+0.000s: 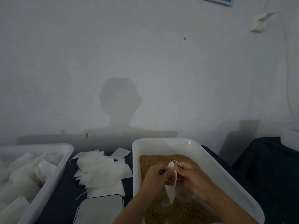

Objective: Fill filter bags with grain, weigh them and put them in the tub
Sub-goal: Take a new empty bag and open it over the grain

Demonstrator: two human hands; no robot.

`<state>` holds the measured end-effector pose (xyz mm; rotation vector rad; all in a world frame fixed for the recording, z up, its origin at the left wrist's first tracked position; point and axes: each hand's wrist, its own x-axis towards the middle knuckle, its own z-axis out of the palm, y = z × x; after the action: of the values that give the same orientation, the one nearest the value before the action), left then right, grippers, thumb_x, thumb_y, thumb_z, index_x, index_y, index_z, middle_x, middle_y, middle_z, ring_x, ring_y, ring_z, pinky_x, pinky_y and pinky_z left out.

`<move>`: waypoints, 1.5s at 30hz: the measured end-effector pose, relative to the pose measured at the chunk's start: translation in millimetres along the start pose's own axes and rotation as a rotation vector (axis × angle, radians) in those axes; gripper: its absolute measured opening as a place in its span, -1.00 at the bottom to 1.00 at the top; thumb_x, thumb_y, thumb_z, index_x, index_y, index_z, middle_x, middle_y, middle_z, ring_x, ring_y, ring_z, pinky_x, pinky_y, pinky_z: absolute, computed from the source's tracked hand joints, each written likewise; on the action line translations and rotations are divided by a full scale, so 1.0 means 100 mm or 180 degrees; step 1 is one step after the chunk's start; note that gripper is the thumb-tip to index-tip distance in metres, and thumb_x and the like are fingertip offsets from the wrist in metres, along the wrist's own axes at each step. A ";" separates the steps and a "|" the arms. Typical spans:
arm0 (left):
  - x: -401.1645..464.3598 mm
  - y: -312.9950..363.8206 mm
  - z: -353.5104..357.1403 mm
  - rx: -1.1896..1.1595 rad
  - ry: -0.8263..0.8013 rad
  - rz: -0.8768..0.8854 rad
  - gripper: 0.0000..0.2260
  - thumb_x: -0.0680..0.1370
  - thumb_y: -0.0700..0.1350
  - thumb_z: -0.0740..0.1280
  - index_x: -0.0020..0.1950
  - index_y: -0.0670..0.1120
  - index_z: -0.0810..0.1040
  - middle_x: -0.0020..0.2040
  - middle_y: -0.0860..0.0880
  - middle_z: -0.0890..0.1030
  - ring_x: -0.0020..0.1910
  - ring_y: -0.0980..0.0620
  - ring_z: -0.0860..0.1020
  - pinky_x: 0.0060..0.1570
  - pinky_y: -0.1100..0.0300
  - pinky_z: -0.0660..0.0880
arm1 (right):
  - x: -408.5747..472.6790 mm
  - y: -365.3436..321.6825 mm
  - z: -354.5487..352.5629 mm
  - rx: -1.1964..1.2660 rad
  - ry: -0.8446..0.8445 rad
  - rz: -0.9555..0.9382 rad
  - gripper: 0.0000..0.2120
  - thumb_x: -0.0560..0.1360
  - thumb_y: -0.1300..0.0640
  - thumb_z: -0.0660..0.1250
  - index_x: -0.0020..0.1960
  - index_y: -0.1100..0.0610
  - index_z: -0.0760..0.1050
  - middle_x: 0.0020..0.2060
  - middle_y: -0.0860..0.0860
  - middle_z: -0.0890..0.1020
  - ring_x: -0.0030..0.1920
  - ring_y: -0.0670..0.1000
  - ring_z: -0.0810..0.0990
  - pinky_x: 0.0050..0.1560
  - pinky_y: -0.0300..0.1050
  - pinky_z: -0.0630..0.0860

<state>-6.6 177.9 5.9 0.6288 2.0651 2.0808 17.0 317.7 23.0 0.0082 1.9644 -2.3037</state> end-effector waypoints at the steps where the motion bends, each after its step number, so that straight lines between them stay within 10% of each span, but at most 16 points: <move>1: 0.00 0.00 0.00 -0.0060 0.0022 -0.0004 -0.78 0.58 -0.24 0.27 -0.26 -0.15 0.56 -0.37 0.03 0.61 -0.35 0.12 0.60 -0.26 0.27 0.56 | 0.00 0.00 0.01 0.0037 -0.0013 -0.0002 -0.85 0.58 0.27 0.17 -0.03 0.27 0.51 -0.30 0.10 0.64 -0.27 0.02 0.61 -0.24 -0.12 0.55; 18: 0.01 0.00 0.00 -0.0154 0.0130 -0.0224 -0.87 0.54 -0.31 0.28 -0.21 -0.19 0.45 -0.29 -0.06 0.56 -0.33 0.08 0.56 -0.18 0.20 0.57 | 0.01 0.01 0.04 -0.0288 0.0299 -0.0091 -0.87 0.59 0.27 0.16 -0.02 0.24 0.49 -0.28 0.12 0.58 -0.28 0.03 0.52 -0.18 -0.06 0.46; 23: 0.01 -0.06 -0.01 0.1154 0.0669 0.0099 -0.77 0.53 -0.30 0.23 -0.17 0.00 0.29 -0.30 0.00 0.43 -0.33 0.05 0.43 -0.29 0.17 0.43 | 0.00 0.02 -0.03 -0.1650 0.0640 -0.0247 -0.83 0.56 0.24 0.23 -0.16 0.32 0.48 -0.32 0.12 0.57 -0.35 -0.04 0.55 -0.31 -0.23 0.50; 34: -0.02 -0.13 0.04 0.2876 0.0324 0.0388 -0.68 0.55 0.13 0.21 0.01 -0.10 0.56 -0.04 0.05 0.33 0.00 0.10 0.35 -0.08 0.26 0.34 | -0.02 0.03 -0.07 -0.1711 0.0882 -0.0149 -0.78 0.57 0.18 0.23 -0.20 0.25 0.52 -0.34 0.06 0.62 -0.36 -0.07 0.59 -0.36 -0.29 0.49; 38: -0.03 -0.11 0.00 0.2862 0.0941 0.0545 -0.79 0.57 -0.09 0.20 0.02 -0.18 0.55 0.16 0.00 0.33 0.15 0.06 0.33 0.13 0.32 0.30 | -0.05 0.10 -0.21 -0.3644 0.1292 0.0068 -0.71 0.60 -0.09 0.12 -0.09 0.12 0.39 -0.23 0.01 0.50 -0.27 -0.07 0.43 -0.20 -0.20 0.39; 42: -0.05 -0.04 0.00 0.2972 0.1207 0.0646 -0.79 0.59 -0.08 0.18 0.15 -0.12 0.49 0.30 0.02 0.25 0.25 0.04 0.26 0.28 0.26 0.24 | -0.11 0.15 -0.24 -0.4807 0.0757 0.1088 -0.37 0.49 -0.05 0.35 0.44 0.17 0.20 0.30 0.07 0.46 0.21 0.03 0.47 0.21 -0.14 0.41; 45: -0.07 0.00 0.00 0.3088 0.1274 0.0743 -0.78 0.59 -0.03 0.21 0.17 -0.10 0.47 0.30 0.05 0.25 0.23 0.06 0.26 0.28 0.29 0.22 | -0.14 0.14 -0.22 -0.5258 0.0551 0.1124 -0.71 0.53 0.12 0.29 0.25 0.11 0.44 0.15 0.01 0.56 0.03 -0.05 0.52 0.00 -0.25 0.42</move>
<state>-0.6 175.4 4.4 0.5885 3.3717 1.2172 30.3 337.9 6.8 0.3514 2.9022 -0.0582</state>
